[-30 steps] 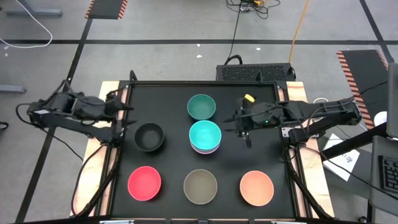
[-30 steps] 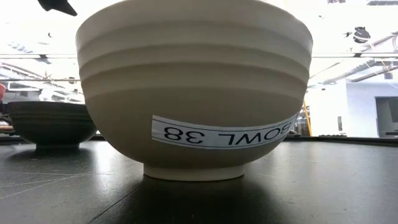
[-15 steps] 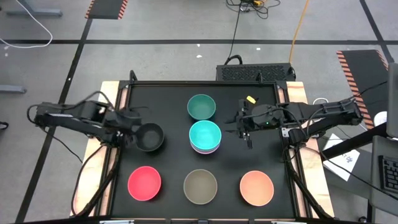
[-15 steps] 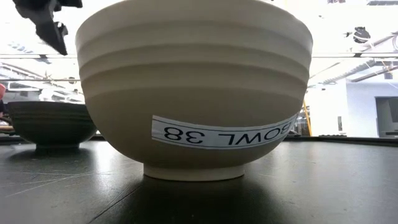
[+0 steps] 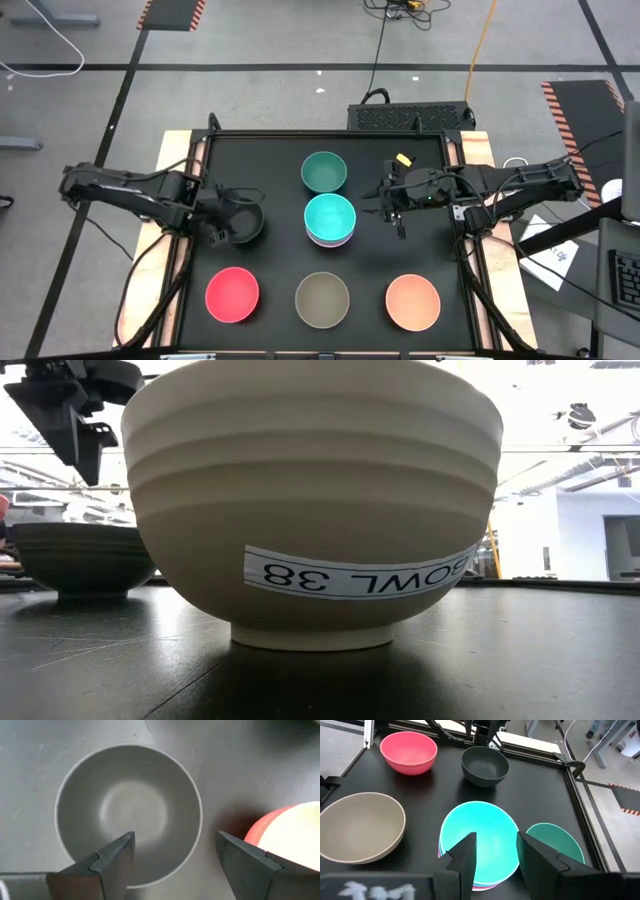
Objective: Nest bowls inside each other
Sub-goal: Stack the black bowl on top of the light green bowl
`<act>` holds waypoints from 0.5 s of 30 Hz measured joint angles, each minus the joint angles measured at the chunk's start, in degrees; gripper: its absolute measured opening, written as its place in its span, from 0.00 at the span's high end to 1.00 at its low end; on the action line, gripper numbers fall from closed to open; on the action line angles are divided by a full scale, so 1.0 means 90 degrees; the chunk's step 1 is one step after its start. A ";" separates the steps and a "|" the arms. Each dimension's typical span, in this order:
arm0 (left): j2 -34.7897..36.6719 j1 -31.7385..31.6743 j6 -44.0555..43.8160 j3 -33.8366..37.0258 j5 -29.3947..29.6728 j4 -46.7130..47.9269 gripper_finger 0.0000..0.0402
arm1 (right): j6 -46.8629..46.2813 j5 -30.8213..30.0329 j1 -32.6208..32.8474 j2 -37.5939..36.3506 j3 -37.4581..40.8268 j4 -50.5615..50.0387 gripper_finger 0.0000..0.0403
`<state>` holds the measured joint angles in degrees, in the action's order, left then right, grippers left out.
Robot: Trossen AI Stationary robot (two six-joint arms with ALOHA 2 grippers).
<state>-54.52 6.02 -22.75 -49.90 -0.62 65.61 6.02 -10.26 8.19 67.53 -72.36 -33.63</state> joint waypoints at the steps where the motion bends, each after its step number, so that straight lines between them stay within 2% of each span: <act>1: -0.0038 -0.0003 0.0064 -0.0001 0.0000 -0.0030 0.30 | 0.0000 -0.0002 0.0000 0.0000 0.0000 0.0000 0.68; 6: -0.0110 -0.0160 0.0439 -0.0001 -0.0316 -0.0461 0.30 | -0.0078 -0.0004 0.0000 0.0000 0.0000 0.0000 0.68; 15: -0.0124 -0.0581 0.0769 0.0002 -0.0741 -0.0594 0.30 | -0.0238 0.0000 0.0000 0.0002 0.0000 -0.0012 0.68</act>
<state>-55.64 0.79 -15.83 -49.89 -7.30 60.27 3.88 -10.26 8.19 67.55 -72.36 -33.74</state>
